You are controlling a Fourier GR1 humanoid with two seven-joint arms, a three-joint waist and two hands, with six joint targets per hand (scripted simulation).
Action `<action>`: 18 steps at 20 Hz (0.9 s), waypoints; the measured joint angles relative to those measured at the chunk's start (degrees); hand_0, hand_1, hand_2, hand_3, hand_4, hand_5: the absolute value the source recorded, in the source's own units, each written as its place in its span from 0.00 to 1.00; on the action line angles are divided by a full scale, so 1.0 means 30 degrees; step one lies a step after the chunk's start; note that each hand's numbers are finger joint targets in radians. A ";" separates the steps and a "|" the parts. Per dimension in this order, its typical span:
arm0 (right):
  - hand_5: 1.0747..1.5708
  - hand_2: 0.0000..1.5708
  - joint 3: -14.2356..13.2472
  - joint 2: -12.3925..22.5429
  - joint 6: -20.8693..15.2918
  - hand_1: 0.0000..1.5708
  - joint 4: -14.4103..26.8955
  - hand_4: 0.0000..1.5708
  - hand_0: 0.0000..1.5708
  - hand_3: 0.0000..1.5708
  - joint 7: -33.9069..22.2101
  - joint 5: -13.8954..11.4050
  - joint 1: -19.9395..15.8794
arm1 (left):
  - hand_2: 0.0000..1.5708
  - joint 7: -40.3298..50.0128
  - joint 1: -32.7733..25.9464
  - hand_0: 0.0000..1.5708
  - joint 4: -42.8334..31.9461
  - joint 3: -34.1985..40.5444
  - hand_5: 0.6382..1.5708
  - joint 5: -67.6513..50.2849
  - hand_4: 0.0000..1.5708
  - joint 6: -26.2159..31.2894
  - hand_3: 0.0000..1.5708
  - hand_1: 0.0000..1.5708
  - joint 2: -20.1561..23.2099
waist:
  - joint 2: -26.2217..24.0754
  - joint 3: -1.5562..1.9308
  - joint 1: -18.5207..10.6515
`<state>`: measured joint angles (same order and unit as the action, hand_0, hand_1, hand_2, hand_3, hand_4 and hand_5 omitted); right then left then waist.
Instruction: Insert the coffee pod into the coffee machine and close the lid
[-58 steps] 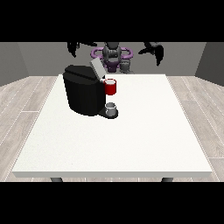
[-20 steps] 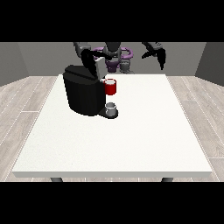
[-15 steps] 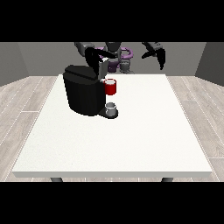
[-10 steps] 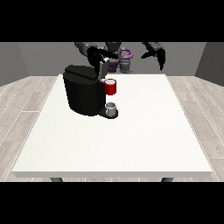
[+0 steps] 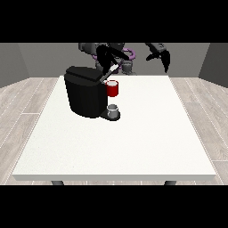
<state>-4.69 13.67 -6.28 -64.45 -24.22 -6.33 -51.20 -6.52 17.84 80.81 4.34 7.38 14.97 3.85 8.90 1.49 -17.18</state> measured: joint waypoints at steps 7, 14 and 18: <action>1.00 0.00 0.1210 -0.0010 0.0701 0.00 0.0075 0.00 0.00 0.00 0.2479 -0.1035 -0.2736 | 0.00 -0.0035 0.0910 0.00 0.0490 -0.0135 1.00 -0.0347 0.28 0.0520 0.00 0.00 0.0172 | 0.1111 -0.0424 -0.1934; 1.00 0.00 0.1350 -0.0132 0.0688 0.00 0.1661 0.00 0.00 0.00 0.3388 -0.1813 -0.5373 | 0.00 -0.0060 0.1768 0.00 0.0498 0.0300 1.00 -0.0822 0.24 0.0821 0.00 0.00 0.0625 | 0.2310 -0.0494 -0.2585; 1.00 0.00 0.1034 -0.0168 0.0581 0.00 0.2718 0.00 0.00 0.00 0.4007 -0.1934 -0.6429 | 0.00 0.0070 0.2189 0.00 0.0665 0.0450 1.00 -0.1182 0.00 0.0912 0.00 0.00 0.0653 | 0.2890 -0.0501 -0.2829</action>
<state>-1.58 13.17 -4.54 -56.29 -12.20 -12.13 -70.49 -6.30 24.40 82.80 5.69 3.83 17.71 5.81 17.57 -0.01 -25.67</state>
